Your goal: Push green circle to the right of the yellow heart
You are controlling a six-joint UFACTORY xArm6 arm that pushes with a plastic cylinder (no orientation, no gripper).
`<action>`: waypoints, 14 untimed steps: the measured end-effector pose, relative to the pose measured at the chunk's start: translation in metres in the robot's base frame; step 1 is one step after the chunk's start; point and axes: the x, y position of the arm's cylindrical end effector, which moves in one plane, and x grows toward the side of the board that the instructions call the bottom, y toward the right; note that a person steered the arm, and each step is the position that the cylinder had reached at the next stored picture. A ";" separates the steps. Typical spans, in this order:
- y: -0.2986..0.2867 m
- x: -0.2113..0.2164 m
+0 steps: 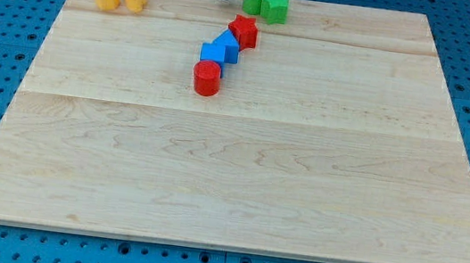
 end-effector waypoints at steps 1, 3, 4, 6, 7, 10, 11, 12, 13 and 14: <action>0.072 0.018; 0.065 0.038; 0.118 0.052; 0.175 0.087; 0.224 0.087; 0.193 0.001; 0.186 -0.003; 0.145 -0.002; 0.070 -0.002; 0.027 0.001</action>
